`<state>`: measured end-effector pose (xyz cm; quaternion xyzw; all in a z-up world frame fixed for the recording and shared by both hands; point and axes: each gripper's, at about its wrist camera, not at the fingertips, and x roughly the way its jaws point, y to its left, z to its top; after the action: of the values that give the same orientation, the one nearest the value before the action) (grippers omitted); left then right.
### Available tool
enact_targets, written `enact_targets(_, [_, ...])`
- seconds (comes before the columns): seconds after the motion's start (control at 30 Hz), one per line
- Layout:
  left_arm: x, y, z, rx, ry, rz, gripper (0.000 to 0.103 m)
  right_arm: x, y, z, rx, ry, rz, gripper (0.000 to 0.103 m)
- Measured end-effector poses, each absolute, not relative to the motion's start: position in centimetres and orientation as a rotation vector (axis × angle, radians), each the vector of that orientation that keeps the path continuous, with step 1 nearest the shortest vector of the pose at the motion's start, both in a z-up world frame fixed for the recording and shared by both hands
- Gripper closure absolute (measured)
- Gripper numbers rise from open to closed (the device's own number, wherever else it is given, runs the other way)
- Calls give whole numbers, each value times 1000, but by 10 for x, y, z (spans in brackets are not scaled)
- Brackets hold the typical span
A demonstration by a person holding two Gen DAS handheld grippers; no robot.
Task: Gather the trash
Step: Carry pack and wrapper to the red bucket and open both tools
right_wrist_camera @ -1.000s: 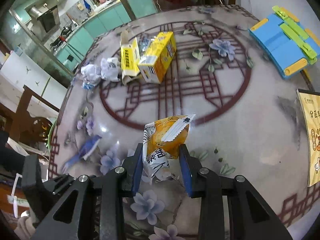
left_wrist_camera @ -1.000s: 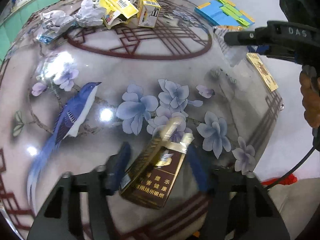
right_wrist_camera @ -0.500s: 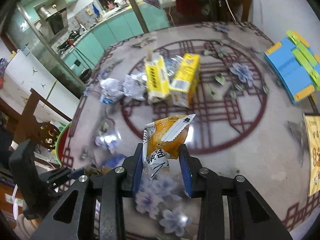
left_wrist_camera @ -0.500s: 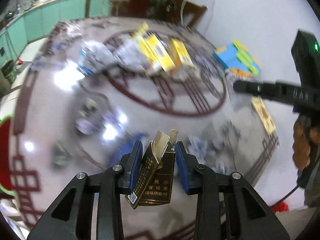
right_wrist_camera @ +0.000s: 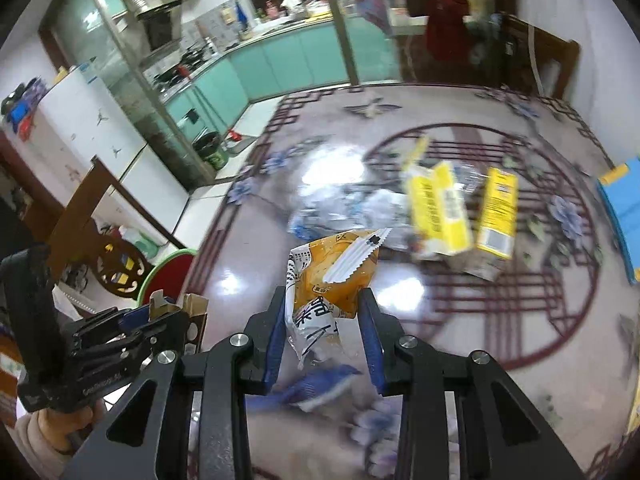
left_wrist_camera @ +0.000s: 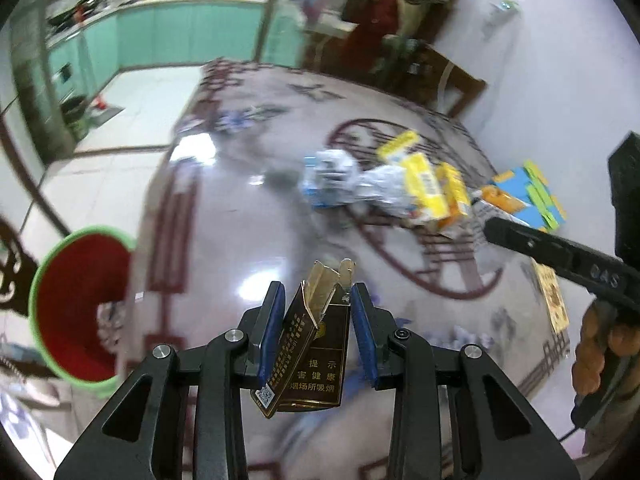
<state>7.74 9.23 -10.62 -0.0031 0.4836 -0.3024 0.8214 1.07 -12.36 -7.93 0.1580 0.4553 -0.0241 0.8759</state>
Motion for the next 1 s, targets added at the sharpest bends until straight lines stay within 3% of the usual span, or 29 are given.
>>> enact_targets(1.0, [148, 242, -145, -166, 1097, -336, 69, 113, 71, -99, 125, 1004, 212, 71])
